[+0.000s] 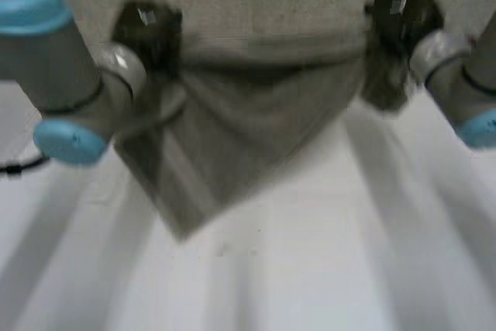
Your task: Fold the towel.
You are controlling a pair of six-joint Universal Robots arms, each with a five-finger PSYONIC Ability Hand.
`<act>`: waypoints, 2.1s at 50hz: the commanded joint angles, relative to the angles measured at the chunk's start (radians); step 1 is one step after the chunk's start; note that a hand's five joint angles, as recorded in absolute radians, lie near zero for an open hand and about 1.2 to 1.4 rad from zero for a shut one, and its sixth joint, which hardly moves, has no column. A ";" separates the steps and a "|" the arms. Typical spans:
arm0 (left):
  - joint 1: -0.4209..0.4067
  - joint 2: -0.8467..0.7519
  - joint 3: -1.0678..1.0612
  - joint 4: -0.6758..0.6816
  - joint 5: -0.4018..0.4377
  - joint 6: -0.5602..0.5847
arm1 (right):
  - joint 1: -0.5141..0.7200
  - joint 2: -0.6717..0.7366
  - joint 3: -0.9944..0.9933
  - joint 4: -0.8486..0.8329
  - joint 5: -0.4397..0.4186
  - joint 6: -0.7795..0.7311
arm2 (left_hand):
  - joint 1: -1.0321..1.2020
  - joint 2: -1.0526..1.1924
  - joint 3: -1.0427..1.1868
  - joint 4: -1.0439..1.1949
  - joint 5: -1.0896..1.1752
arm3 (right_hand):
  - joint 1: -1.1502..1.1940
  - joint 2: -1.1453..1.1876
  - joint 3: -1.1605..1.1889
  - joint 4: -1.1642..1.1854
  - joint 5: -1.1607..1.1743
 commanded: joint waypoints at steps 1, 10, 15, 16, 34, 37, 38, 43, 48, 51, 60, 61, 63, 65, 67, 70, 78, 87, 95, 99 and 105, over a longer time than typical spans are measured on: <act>0.034 0.037 0.102 0.277 -0.009 0.069 | 0.030 -0.042 -0.033 -0.329 0.116 0.123 | 0.227 0.180 0.183 0.180 0.193 | 0.469 0.230 0.211 0.204 0.260; 0.012 0.058 -0.233 0.210 0.038 -0.009 | 0.056 -0.013 0.157 -0.049 -0.011 0.114 | 0.227 0.180 0.183 0.180 0.193 | 0.469 0.230 0.211 0.204 0.260; -0.011 0.039 -0.397 0.155 0.069 -0.017 | 0.071 0.048 0.220 0.068 -0.018 0.094 | 0.227 0.180 0.183 0.180 0.193 | 0.469 0.230 0.211 0.204 0.260; -0.015 0.033 -0.433 0.132 0.068 -0.019 | 0.071 0.068 0.234 0.110 -0.018 0.080 | 0.227 0.180 0.183 0.180 0.193 | 0.436 0.196 0.177 0.170 0.226; -0.081 0.136 -0.518 0.003 0.068 -0.023 | 0.034 0.008 0.366 0.289 -0.021 0.202 | 0.227 0.180 0.183 0.180 0.193 | -0.434 -0.674 -0.692 -0.699 -0.643; -0.086 0.171 -0.525 -0.009 0.066 -0.025 | 0.037 -0.028 0.402 0.302 -0.036 0.286 | 0.227 0.180 0.183 0.180 0.193 | -0.445 -0.685 -0.704 -0.711 -0.655; -0.087 0.186 -0.527 -0.021 0.066 -0.028 | 0.039 -0.044 0.428 0.302 -0.050 0.320 | 0.227 0.180 0.183 0.180 0.193 | -0.480 -0.720 -0.739 -0.746 -0.690; -0.087 0.248 -0.513 -0.063 0.068 -0.066 | 0.043 -0.084 0.514 0.288 -0.113 0.409 | 0.227 0.180 0.183 0.180 0.193 | -0.571 -0.811 -0.830 -0.837 -0.781; -0.091 0.304 -0.493 -0.077 0.069 -0.155 | 0.077 -0.095 0.556 0.204 -0.127 0.539 | 0.227 0.180 0.183 0.180 0.193 | -0.624 -0.864 -0.883 -0.890 -0.834; -0.095 0.334 -0.485 -0.077 0.071 -0.206 | 0.129 -0.087 0.557 0.132 -0.125 0.654 | 0.227 0.180 0.183 0.180 0.193 | -0.668 -0.908 -0.926 -0.934 -0.878; -0.100 0.366 -0.473 -0.077 0.069 -0.234 | 0.238 0.019 0.524 0.000 -0.102 0.805 | 0.227 0.180 0.183 0.180 0.193 | -0.752 -0.992 -1.010 -1.018 -0.962; -0.095 0.367 -0.470 -0.077 0.069 -0.235 | 0.249 0.042 0.513 -0.014 -0.082 0.807 | 0.227 0.180 0.183 0.180 0.193 | -0.752 -0.992 -1.010 -1.018 -0.962; -0.092 0.367 -0.465 -0.077 0.068 -0.238 | 0.255 0.067 0.505 -0.020 -0.064 0.804 | 0.227 0.180 0.183 0.180 0.193 | -0.742 -0.982 -1.000 -1.008 -0.951; -0.091 0.378 -0.461 -0.077 0.068 -0.247 | 0.257 0.100 0.496 -0.031 -0.016 0.801 | 0.227 0.180 0.183 0.180 0.193 | -0.587 -0.827 -0.846 -0.853 -0.797; -0.088 0.390 -0.461 -0.077 0.068 -0.253 | 0.252 0.109 0.484 -0.042 0.025 0.795 | 0.227 0.180 0.183 0.180 0.193 | -0.467 -0.707 -0.725 -0.733 -0.677; -0.077 0.410 -0.470 -0.075 0.069 -0.264 | 0.241 0.111 0.459 -0.082 0.123 0.793 | 0.227 0.180 0.183 0.180 0.193 | -0.279 -0.519 -0.537 -0.545 -0.488; -0.012 0.421 -0.510 -0.083 0.072 -0.263 | 0.082 0.053 0.482 -0.119 0.182 0.642 | 0.227 0.180 0.183 0.180 0.193 | 0.469 0.229 0.211 0.204 0.260; 0.005 0.403 -0.559 -0.094 0.074 -0.253 | 0.024 -0.098 0.554 -0.097 -0.024 0.439 | 0.227 0.180 0.183 0.180 0.193 | 0.469 0.230 0.211 0.204 0.260; 0.026 0.262 -0.567 -0.213 0.075 -0.192 | 0.014 -0.188 0.518 0.210 -0.065 0.199 | 0.227 0.180 0.183 0.180 0.193 | 0.469 0.230 0.211 0.204 0.260; 0.026 0.174 -0.547 -0.301 0.075 -0.099 | 0.007 -0.177 0.456 0.389 -0.061 0.069 | 0.227 0.180 0.183 0.180 0.193 | 0.469 0.230 0.211 0.204 0.260; 0.028 0.064 -0.447 -0.322 0.075 -0.028 | 0.020 -0.053 0.348 0.509 -0.053 -0.076 | 0.227 0.180 0.183 0.180 0.193 | 0.469 0.230 0.211 0.204 0.260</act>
